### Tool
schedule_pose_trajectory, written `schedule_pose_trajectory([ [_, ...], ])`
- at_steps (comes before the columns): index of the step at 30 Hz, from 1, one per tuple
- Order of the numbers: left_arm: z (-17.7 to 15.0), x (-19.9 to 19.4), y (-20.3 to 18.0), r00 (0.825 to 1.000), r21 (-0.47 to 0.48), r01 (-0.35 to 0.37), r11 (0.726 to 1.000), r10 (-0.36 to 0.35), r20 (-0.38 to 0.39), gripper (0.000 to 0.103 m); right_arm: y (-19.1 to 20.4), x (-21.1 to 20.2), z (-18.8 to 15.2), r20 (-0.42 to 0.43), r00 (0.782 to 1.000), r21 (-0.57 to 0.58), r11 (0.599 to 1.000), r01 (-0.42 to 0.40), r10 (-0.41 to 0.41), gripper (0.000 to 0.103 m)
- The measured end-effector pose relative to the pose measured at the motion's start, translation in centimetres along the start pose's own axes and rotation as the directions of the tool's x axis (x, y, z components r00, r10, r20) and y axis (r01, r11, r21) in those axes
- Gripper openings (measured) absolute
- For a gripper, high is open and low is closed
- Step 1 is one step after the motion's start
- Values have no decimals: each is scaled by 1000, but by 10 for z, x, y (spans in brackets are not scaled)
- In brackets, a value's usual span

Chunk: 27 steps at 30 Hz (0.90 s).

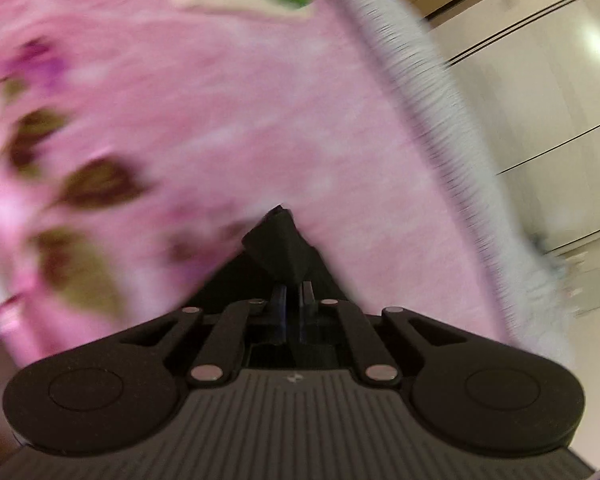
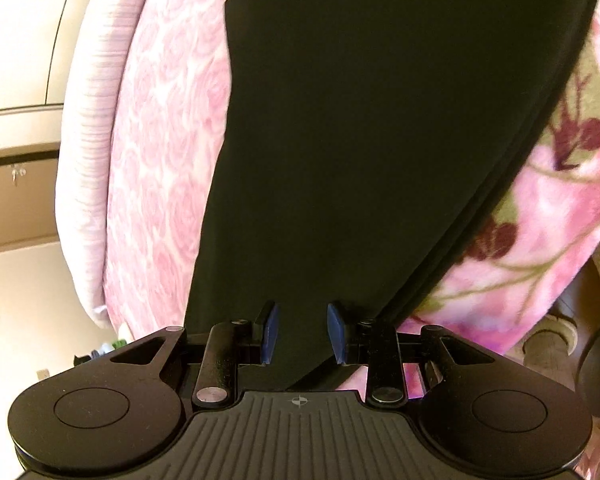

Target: Fold clothes

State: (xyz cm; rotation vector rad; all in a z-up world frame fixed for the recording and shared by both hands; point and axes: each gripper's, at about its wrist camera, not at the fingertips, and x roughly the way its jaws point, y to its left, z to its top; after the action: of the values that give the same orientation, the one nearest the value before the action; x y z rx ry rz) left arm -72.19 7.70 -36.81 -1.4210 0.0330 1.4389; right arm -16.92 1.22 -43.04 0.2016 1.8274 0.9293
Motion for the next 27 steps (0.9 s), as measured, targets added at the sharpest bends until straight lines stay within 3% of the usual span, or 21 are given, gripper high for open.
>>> schedule_pose_trajectory([
  [3, -13, 10, 19, 998, -3, -60, 998, 59, -32, 3, 2, 11, -6, -10, 1000, -1, 1000, 17, -17, 31],
  [10, -15, -5, 8, 999, 79, -4, 997, 0, 43, 2, 11, 21, -4, -16, 998, -66, 996, 57, -58, 31],
  [16, -22, 14, 26, 993, 200, -112, 973, 116, -11, 5, 19, 25, -9, -5, 997, -84, 994, 74, -75, 31],
  [17, -23, 15, 21, 991, 243, -130, 961, 135, -4, 6, 20, 26, -9, 0, 997, -88, 993, 79, -79, 31],
  [21, -31, 3, -14, 972, 452, -222, 864, 233, 34, 17, 19, 11, -6, 61, 993, -93, 990, 110, -104, 31],
  [24, -37, -15, -24, 966, 429, -245, 869, 257, 31, 17, 14, -4, -1, 111, 987, -74, 989, 125, -116, 31],
  [27, -52, -18, -46, 978, 411, -181, 894, 208, -21, 17, 3, -19, 11, 171, 980, -31, 993, 112, -105, 31],
])
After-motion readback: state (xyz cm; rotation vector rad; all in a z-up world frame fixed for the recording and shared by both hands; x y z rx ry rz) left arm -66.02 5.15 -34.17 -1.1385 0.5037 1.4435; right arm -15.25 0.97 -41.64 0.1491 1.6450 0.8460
